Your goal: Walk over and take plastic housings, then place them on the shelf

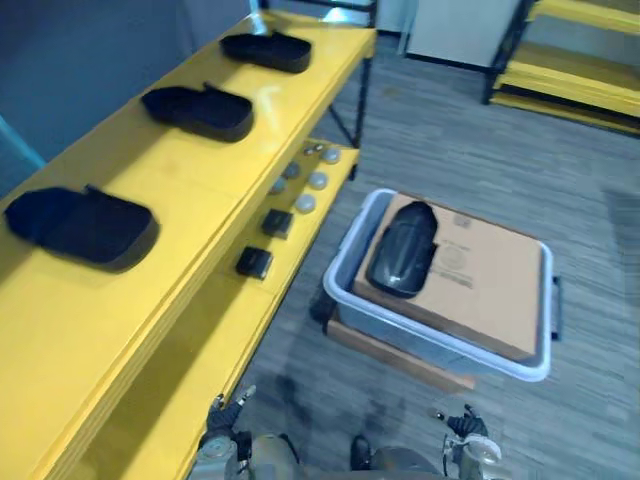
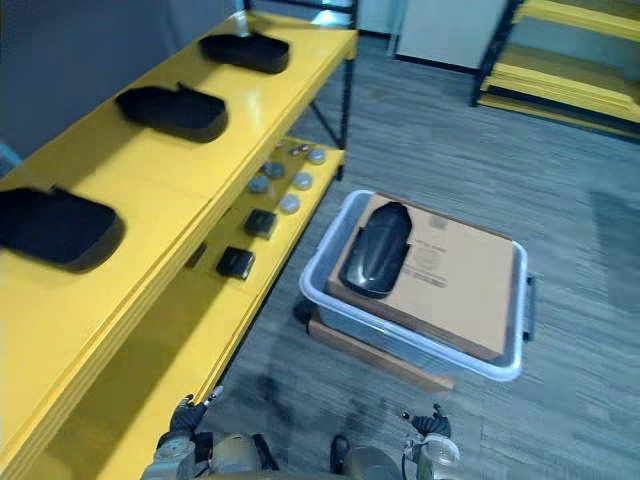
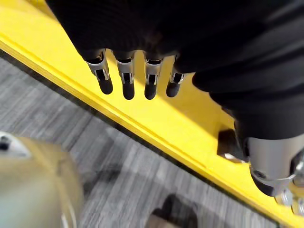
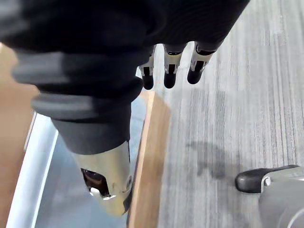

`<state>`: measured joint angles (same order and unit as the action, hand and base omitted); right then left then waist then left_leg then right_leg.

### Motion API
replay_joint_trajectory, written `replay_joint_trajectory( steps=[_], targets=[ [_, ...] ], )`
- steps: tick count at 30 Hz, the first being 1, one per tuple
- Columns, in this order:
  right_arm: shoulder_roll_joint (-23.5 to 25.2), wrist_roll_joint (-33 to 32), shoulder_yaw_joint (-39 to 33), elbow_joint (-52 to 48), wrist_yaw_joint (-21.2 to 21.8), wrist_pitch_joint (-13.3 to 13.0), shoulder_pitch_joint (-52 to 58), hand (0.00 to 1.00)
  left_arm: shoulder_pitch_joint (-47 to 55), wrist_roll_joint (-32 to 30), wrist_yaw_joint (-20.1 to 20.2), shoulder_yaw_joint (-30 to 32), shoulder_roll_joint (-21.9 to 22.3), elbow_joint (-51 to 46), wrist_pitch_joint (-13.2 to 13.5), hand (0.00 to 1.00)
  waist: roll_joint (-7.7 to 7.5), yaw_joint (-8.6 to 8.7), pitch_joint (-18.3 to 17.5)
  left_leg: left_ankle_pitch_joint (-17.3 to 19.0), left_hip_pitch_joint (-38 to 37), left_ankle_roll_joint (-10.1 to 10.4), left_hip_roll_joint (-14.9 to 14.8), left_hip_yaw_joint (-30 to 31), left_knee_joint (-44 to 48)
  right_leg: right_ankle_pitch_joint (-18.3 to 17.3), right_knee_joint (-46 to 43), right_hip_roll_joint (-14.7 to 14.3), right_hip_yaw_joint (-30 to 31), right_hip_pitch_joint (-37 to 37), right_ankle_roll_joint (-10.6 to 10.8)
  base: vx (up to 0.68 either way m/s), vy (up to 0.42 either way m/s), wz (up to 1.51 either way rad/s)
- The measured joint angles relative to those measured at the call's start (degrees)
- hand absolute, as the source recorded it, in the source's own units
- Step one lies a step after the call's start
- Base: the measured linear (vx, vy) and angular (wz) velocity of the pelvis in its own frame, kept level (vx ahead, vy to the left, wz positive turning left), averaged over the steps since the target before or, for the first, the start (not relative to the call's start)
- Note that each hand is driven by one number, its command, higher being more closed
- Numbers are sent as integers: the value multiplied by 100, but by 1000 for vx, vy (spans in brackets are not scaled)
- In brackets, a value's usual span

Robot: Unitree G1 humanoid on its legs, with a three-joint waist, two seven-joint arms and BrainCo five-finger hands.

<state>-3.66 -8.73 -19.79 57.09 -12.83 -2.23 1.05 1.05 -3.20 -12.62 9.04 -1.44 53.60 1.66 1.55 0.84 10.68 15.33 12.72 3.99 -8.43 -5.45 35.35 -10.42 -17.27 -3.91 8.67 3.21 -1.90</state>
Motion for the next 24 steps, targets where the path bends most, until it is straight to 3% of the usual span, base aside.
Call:
replay_joint_trajectory(
  steps=[2,3,6,11,18,24],
  targets=[
    [7,-41,-45,-19,-87,-9,77,0,21,31,9,-37,69,3,-8,0,88,-9,-51,-69,-117,67,311,652,-828,-102,-119,-48,251,87,114,48,262,-88],
    [51,-101,-110,-18,-97,-4,96,0,28,34,13,-71,50,19,-11,0,130,-33,-59,-105,-238,-105,327,658,-955,-297,-328,-57,443,103,147,71,255,-63],
    [315,-225,-271,-309,-95,-4,350,0,25,30,10,-65,16,-1,-15,0,-61,-14,-165,29,-362,-255,465,271,-1033,-348,-245,210,552,60,387,133,228,-41],
    [322,-310,-690,-568,-108,-13,436,0,23,28,8,-62,-45,6,-21,0,-106,-13,-282,51,-669,-376,656,-39,-1265,-255,150,460,656,-225,612,146,145,-24],
    [254,-655,-1588,-859,-364,-17,517,0,75,29,-33,68,-154,57,-25,0,-54,-15,-486,6,-1116,-441,638,-199,-1704,-95,359,479,595,-416,626,136,26,-17],
    [-126,-639,-1792,-2454,-840,-85,405,0,318,31,-146,291,-31,56,-65,0,13,-10,-548,-71,-1495,-479,545,-708,-2182,99,428,385,868,-358,644,64,17,-52]
  ],
)
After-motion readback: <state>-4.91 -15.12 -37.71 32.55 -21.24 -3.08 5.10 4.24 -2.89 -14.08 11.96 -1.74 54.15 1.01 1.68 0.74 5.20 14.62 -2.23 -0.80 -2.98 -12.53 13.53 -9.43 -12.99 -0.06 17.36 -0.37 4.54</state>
